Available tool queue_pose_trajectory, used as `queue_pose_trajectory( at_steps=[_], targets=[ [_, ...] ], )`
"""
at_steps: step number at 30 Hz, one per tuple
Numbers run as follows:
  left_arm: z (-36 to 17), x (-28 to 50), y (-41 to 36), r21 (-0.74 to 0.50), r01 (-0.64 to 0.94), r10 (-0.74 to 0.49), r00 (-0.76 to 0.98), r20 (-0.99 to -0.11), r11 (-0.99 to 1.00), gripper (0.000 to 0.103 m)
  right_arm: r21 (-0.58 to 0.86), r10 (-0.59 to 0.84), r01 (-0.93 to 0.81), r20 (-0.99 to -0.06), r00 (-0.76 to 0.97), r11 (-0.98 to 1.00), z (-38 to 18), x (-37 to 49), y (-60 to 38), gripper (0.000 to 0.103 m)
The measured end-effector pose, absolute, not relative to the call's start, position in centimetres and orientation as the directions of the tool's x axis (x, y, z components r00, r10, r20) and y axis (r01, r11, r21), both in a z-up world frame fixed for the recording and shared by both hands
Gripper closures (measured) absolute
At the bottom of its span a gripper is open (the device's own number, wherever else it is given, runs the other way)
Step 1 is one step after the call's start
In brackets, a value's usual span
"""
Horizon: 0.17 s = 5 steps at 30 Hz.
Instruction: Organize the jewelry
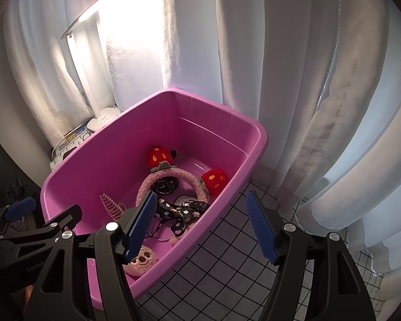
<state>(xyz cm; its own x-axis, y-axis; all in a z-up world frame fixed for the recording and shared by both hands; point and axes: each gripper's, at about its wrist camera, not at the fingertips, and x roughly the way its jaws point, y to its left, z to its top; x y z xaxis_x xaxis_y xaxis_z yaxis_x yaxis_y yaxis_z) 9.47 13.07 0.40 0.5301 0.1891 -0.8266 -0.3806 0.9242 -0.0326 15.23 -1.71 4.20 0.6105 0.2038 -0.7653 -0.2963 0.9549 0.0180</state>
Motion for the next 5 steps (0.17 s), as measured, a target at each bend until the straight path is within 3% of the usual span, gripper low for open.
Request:
queue_pose_trajectory(
  at_steps=[5],
  targets=[
    [0.49, 9.40, 13.11, -0.034, -0.384, 0.191, 0.532, -0.825, 0.923, 0.006, 0.020, 0.206, -0.296, -0.765, 0.611, 0.955, 4.09, 15.25, -1.68, 0.037]
  ],
)
